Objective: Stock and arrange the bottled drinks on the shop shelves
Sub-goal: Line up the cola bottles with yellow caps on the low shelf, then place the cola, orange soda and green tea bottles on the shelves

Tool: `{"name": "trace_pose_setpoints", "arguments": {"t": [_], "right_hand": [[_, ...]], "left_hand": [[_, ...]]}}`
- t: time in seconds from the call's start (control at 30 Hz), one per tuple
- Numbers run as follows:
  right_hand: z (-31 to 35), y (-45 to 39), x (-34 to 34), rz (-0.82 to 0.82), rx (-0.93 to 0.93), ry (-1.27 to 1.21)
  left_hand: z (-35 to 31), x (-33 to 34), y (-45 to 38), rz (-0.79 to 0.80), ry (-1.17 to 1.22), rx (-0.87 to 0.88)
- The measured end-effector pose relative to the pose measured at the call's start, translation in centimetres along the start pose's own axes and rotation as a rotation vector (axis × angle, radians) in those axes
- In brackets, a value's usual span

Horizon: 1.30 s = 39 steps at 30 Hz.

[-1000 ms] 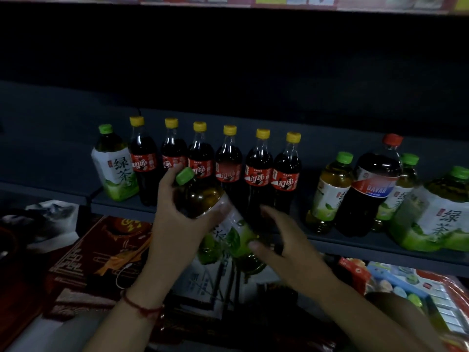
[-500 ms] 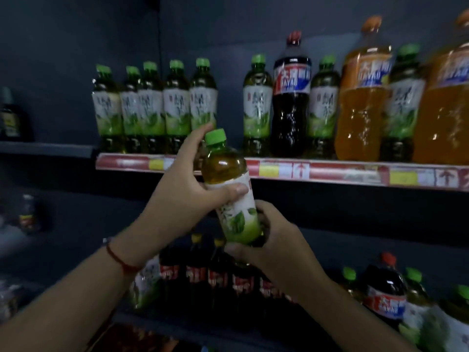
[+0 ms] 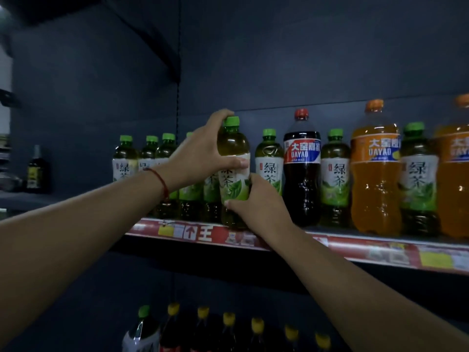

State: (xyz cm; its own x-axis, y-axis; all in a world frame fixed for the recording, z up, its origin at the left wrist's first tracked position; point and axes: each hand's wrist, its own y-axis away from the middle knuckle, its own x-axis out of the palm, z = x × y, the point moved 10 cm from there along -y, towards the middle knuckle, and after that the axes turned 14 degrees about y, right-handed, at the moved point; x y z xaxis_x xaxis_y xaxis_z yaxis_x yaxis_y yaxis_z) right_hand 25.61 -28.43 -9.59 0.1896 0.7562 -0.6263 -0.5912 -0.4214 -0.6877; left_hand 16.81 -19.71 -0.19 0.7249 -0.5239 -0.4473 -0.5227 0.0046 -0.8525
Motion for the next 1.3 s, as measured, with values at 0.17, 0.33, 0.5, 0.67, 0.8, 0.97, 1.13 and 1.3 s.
{"name": "trace_pose_setpoints", "arguments": {"t": [0.17,0.33,0.5,0.67,0.8,0.97,1.13,1.3], "right_hand": [[-1.2,-0.9,-0.2,0.084,0.033,0.010],[0.5,-0.7,-4.9,0.027,-0.131,0.205],[0.2,-4.0,-10.7,-0.124,-0.155,0.428],[-1.3,-8.6,-15.1,-0.221,-0.091,0.577],[-2.5,-11.3,-14.7,-0.112,-0.030,0.637],[-4.2,-13.2,-13.5,0.022,0.111,0.544],[-4.7,-12.6,-13.7,0.020,0.120,0.409],[-3.9,-10.7,-16.3,-0.128,0.053,0.296]], "left_hand": [[2.2,1.6,-1.9,0.008,-0.105,-0.007],[2.9,2.7,-3.3,0.015,-0.220,0.012],[3.8,3.8,-4.5,0.064,-0.247,-0.010],[4.3,4.4,-4.9,0.102,-0.244,0.009],[5.2,5.0,-5.5,0.123,-0.324,-0.008],[5.9,5.6,-5.6,0.144,-0.468,0.033],[4.8,5.9,-5.0,0.109,-0.634,0.097],[2.2,5.8,-3.1,-0.052,-0.637,0.088]]}}
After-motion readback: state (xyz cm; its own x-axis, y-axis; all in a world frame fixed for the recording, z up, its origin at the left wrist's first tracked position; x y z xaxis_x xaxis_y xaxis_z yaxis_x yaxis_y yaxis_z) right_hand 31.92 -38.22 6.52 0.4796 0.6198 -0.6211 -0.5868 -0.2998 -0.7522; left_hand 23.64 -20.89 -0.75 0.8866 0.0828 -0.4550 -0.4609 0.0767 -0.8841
